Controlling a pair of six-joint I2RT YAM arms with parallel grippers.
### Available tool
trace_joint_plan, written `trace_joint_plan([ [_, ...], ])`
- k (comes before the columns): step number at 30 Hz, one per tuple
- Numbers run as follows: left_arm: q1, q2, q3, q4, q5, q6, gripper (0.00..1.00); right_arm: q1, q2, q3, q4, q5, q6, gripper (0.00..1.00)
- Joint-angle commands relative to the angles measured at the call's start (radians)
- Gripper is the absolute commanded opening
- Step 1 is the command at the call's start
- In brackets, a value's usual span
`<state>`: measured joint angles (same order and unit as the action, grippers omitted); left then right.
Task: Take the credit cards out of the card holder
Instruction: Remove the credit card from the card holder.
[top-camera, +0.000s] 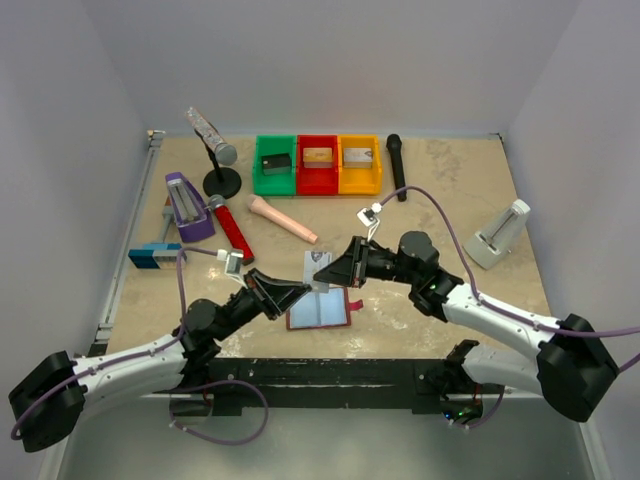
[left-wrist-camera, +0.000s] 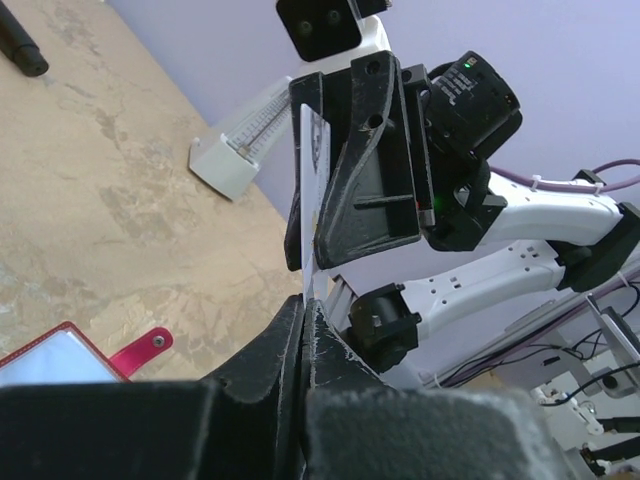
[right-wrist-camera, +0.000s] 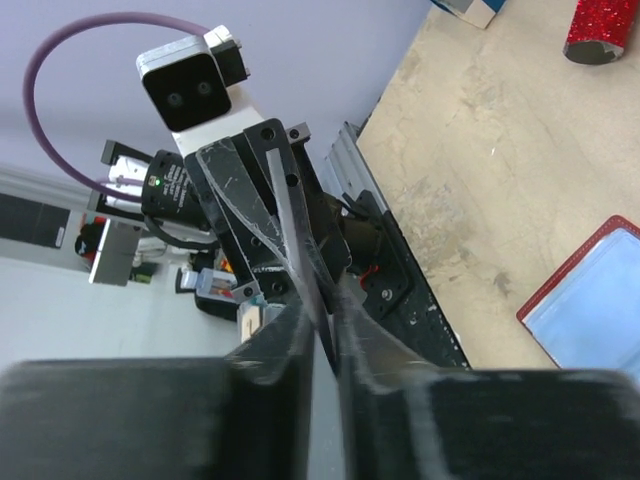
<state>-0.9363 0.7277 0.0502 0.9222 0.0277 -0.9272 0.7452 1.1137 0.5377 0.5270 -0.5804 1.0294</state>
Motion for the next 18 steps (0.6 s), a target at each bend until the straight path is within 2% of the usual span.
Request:
trace_joint_plan([
  [1, -0.001, -0.022, -0.041, 0.104, 0.043, 0.018, 0.0, 0.01, 0.017, 0.077, -0.001, -0.134, -0.035, 0.28],
  [4, 0.002, -0.057, -0.046, 0.09, 0.093, 0.036, 0.0, 0.01, -0.011, 0.093, -0.079, -0.163, -0.083, 0.44],
  [8, 0.024, -0.125, -0.027, 0.006, 0.205, 0.05, 0.0, -0.01, -0.054, 0.139, -0.218, -0.232, -0.169, 0.55],
  [13, 0.097, -0.182, 0.016, -0.146, 0.397, 0.057, 0.0, -0.061, -0.166, 0.223, -0.516, -0.308, -0.359, 0.65],
  [16, 0.14, -0.153, 0.072, -0.209, 0.541, 0.062, 0.0, -0.087, -0.206, 0.278, -0.686, -0.373, -0.466, 0.67],
  [18, 0.14, -0.101, 0.108, -0.236, 0.589, 0.068, 0.0, -0.09, -0.222, 0.317, -0.787, -0.426, -0.546, 0.67],
])
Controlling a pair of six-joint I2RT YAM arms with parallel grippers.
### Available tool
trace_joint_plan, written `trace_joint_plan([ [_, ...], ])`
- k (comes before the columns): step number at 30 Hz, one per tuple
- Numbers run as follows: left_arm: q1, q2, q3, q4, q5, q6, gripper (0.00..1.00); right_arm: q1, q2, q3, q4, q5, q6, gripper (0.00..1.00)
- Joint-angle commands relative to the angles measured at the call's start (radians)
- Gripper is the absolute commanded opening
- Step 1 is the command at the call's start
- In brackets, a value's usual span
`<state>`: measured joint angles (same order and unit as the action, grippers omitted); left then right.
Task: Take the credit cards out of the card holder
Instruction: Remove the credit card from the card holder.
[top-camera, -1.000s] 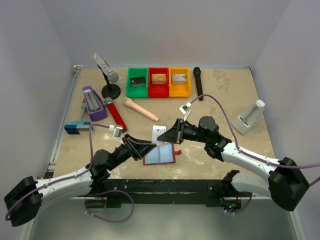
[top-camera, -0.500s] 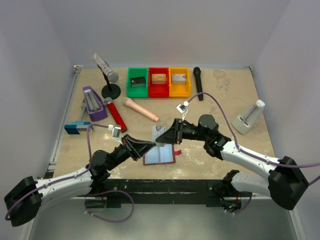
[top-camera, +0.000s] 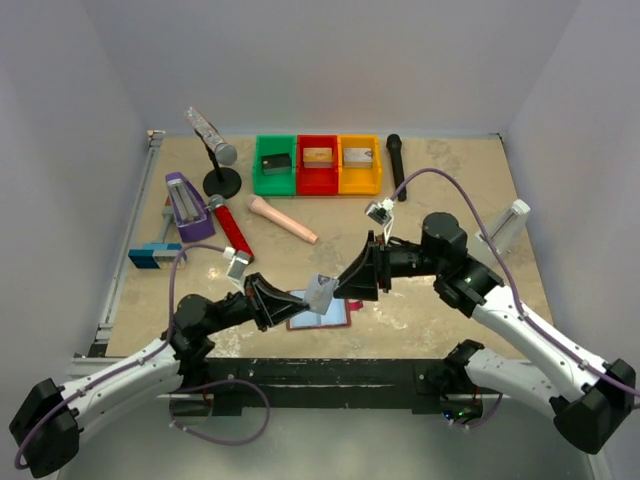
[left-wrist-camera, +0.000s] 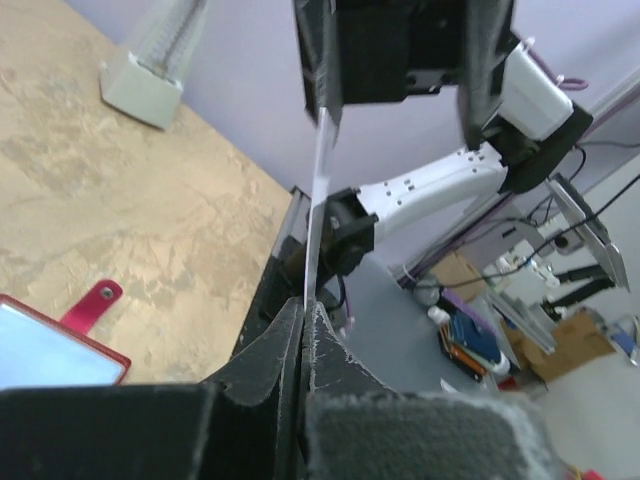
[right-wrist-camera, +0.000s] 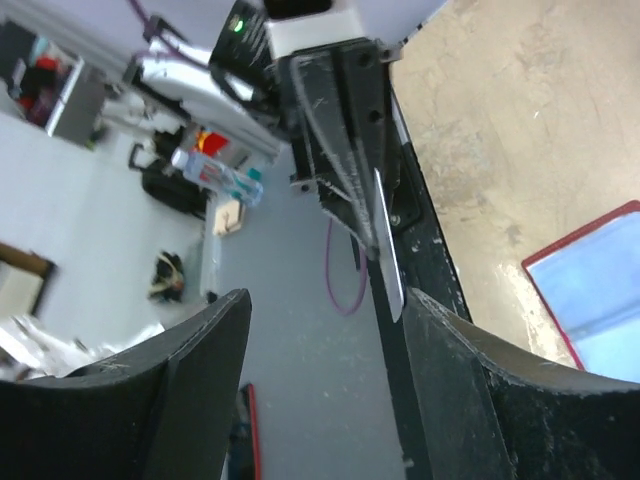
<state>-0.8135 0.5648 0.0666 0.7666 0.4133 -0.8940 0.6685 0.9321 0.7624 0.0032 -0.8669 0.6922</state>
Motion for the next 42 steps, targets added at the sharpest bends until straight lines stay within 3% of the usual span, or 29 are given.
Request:
trace_joint_plan([
  [1, 0.016, 0.104, 0.099, -0.051, 0.24, 0.023, 0.0, -0.014, -0.045, 0.112, -0.31, -0.148, -0.245, 0.67],
  [6, 0.017, 0.242, 0.125, 0.062, 0.337, -0.026, 0.0, -0.012, -0.061, 0.166, -0.528, -0.032, -0.35, 0.65],
  [13, 0.016, 0.188, 0.145, -0.039, 0.305, 0.013, 0.0, -0.014, -0.03, 0.167, -0.589, 0.034, -0.384, 0.6],
  [25, -0.004, 0.198, 0.154, -0.049, 0.323, 0.024, 0.0, -0.012, -0.01, 0.175, -0.585, 0.085, -0.388, 0.61],
  [35, -0.015, 0.193, 0.16, -0.059, 0.321, 0.033, 0.0, -0.014, 0.016, 0.17, -0.568, 0.022, -0.392, 0.44],
  [42, -0.016, 0.184, 0.167, -0.076, 0.318, 0.04, 0.0, -0.012, 0.031, 0.167, -0.549, -0.023, -0.379, 0.43],
])
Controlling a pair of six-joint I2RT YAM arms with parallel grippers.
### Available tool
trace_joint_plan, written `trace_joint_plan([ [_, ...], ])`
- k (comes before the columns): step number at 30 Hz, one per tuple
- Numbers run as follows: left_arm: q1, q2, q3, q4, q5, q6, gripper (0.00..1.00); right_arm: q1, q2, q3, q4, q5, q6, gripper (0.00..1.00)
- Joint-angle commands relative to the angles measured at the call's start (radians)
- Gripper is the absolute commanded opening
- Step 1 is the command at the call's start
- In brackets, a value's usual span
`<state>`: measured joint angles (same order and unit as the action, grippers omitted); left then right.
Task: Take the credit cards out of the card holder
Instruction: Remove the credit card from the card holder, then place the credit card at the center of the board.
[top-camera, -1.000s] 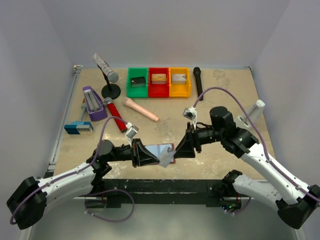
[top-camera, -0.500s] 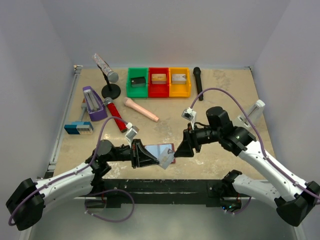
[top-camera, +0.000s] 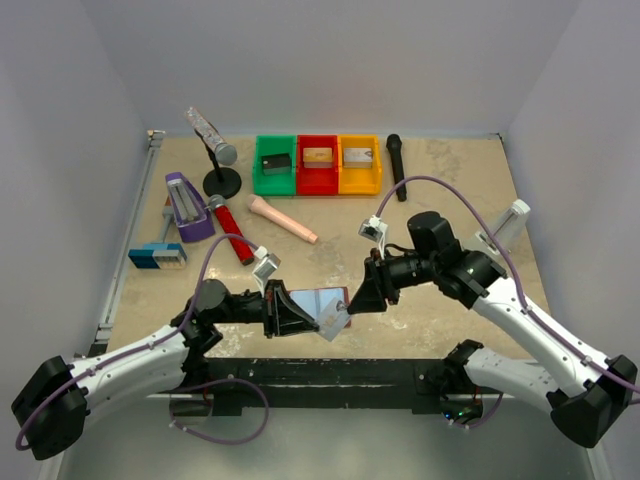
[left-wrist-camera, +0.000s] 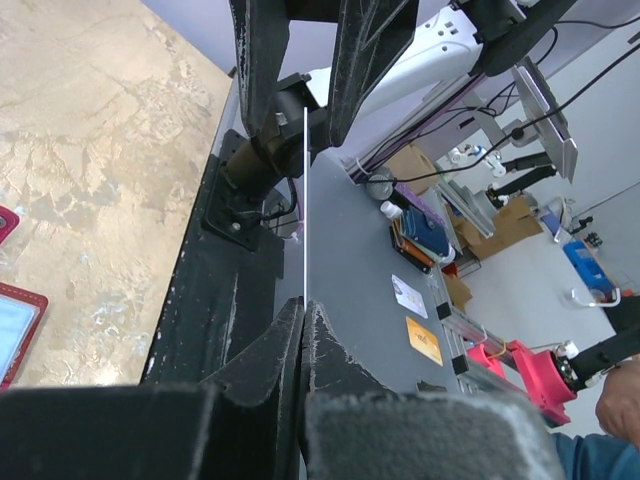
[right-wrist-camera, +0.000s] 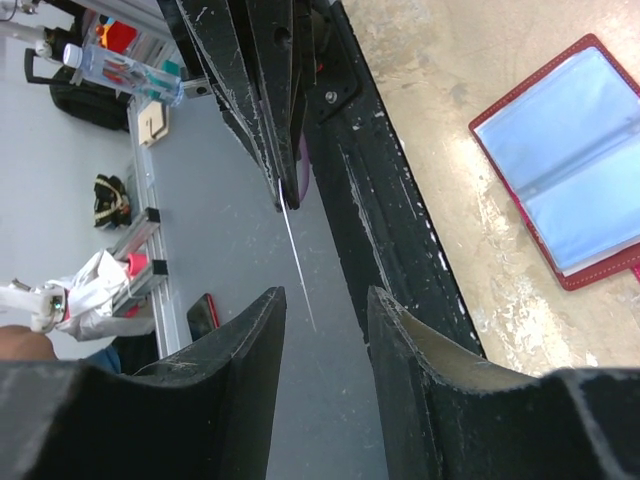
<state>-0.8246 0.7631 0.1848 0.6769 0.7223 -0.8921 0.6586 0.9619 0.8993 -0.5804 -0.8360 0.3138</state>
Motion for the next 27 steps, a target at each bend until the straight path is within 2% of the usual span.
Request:
trace_joint_plan([
  [1, -0.005, -0.015, 0.05, 0.012, 0.009, 0.038, 0.0, -0.002, 0.004, 0.029, 0.037, -0.06, 0.002, 0.43],
  [5, -0.005, -0.012, 0.053, 0.009, 0.009, 0.039, 0.0, 0.004, 0.018, 0.026, 0.047, -0.071, 0.007, 0.41],
  [9, -0.007, -0.007, 0.053, 0.007, 0.008, 0.041, 0.0, 0.007, 0.024, 0.024, 0.048, -0.074, 0.01, 0.33],
  [15, -0.005, -0.011, 0.058, -0.013, -0.015, 0.058, 0.0, 0.007, 0.024, 0.02, 0.059, -0.078, 0.011, 0.05],
  [16, -0.005, -0.018, 0.059, -0.029, -0.026, 0.064, 0.05, 0.006, 0.024, 0.018, 0.065, -0.08, 0.018, 0.0],
  [19, -0.005, -0.059, 0.058, -0.095, -0.084, 0.087, 0.36, -0.002, 0.021, 0.012, 0.083, -0.064, 0.037, 0.0],
  [21, -0.004, -0.117, 0.058, -0.196, -0.174, 0.107, 0.48, -0.026, 0.015, 0.003, 0.103, -0.031, 0.07, 0.0],
  [24, -0.002, -0.256, 0.055, -0.409, -0.442, 0.146, 0.54, -0.124, 0.003, -0.043, 0.184, 0.02, 0.163, 0.0],
  [27, 0.002, -0.401, 0.039, -0.575, -0.666, 0.134, 0.55, -0.195, 0.011, -0.088, 0.27, 0.115, 0.252, 0.0],
])
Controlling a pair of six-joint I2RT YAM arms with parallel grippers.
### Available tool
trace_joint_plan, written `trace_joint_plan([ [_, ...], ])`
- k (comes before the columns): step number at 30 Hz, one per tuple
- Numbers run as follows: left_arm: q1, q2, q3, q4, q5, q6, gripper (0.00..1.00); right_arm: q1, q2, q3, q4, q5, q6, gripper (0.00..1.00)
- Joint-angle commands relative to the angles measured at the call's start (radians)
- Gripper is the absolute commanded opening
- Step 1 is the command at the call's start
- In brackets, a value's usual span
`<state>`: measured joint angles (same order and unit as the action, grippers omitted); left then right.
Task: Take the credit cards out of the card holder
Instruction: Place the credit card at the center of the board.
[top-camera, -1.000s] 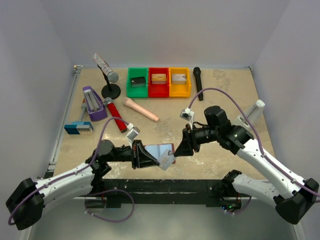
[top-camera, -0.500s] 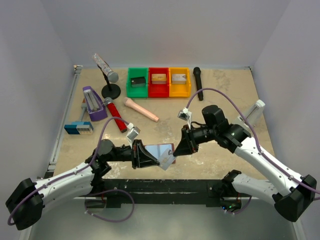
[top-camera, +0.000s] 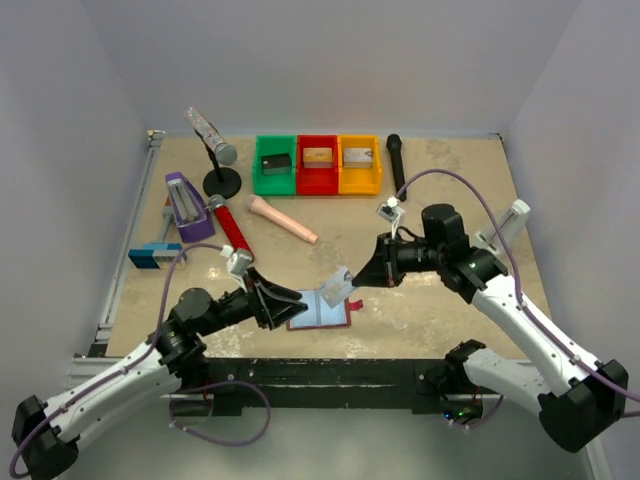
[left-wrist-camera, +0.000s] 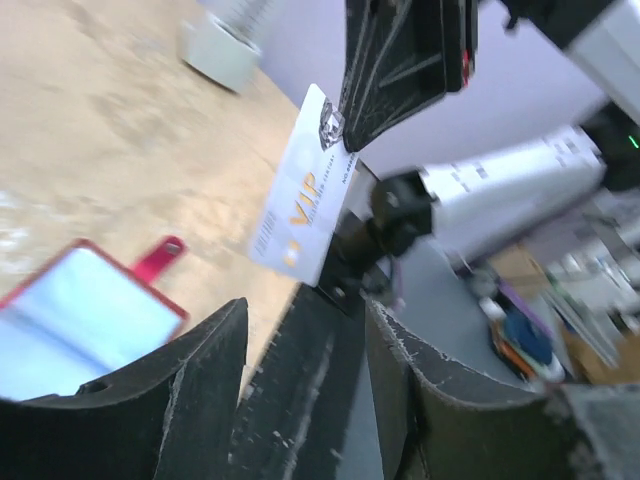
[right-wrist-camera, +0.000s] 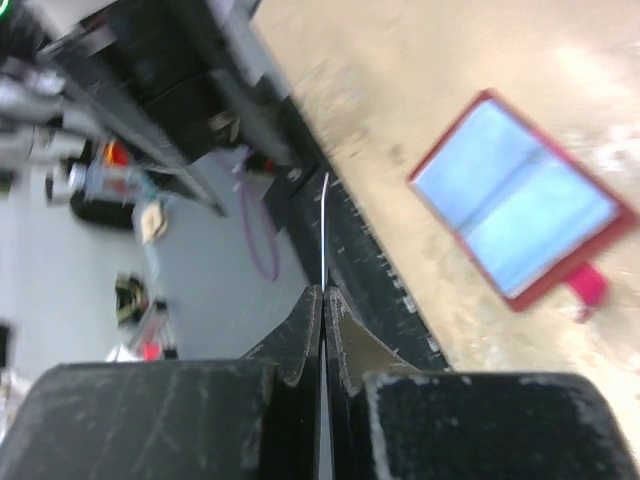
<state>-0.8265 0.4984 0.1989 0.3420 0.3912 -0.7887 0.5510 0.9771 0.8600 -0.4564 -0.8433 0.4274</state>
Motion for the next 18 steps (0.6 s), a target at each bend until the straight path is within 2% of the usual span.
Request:
trace_joint_plan([
  [1, 0.004, -0.182, 0.024, -0.282, -0.386, 0.022, 0.55, -0.109, 0.005, -0.07, 0.204, 0.153, 0.183, 0.0],
  [3, 0.006, -0.248, 0.017, -0.377, -0.477, -0.006, 0.54, -0.143, 0.043, -0.09, 0.269, 0.246, 0.247, 0.0],
  [6, 0.006, -0.313, 0.014, -0.451, -0.535, -0.035, 0.53, -0.158, 0.15, -0.066, 0.312, 0.378, 0.284, 0.0],
  [14, 0.004, -0.32, 0.013, -0.525, -0.58, -0.059, 0.51, -0.201, 0.513, 0.1, 0.407, 0.503, 0.395, 0.0],
  [18, 0.004, -0.345, -0.018, -0.521, -0.597, -0.083, 0.5, -0.203, 0.63, 0.161, 0.43, 0.569, 0.453, 0.0],
])
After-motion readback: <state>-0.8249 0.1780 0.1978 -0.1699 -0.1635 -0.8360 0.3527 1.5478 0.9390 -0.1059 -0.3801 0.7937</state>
